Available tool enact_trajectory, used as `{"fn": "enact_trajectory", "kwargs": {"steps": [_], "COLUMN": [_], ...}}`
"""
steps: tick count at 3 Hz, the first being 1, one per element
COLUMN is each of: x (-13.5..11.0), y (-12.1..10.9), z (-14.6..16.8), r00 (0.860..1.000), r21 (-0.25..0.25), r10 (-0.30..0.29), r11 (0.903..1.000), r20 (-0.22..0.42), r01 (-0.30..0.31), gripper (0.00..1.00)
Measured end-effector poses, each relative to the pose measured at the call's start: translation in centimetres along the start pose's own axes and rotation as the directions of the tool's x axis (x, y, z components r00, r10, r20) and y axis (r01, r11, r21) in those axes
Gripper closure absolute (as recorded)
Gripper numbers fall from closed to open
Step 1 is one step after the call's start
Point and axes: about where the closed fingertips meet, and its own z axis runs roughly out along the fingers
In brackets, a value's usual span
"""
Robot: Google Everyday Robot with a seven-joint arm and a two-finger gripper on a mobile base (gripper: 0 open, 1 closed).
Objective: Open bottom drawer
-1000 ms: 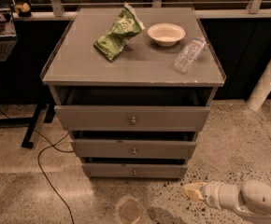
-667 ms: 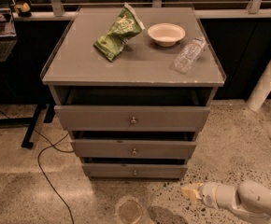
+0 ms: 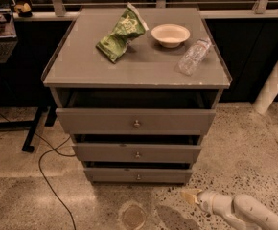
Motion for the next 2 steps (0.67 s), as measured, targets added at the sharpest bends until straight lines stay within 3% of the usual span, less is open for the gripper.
{"fn": "enact_trajectory", "kwargs": {"steps": [1, 2], "x": [1.0, 0.6], "y": [-2.7, -4.6], "z": [3.1, 5.6], "r00": [0.999, 0.997], "r21": [0.035, 0.088], "r10": [0.026, 0.031], "r11": [0.999, 0.9955], "r20": [0.035, 0.068], "r01": [-0.027, -0.037], "gripper": [1.0, 1.0]}}
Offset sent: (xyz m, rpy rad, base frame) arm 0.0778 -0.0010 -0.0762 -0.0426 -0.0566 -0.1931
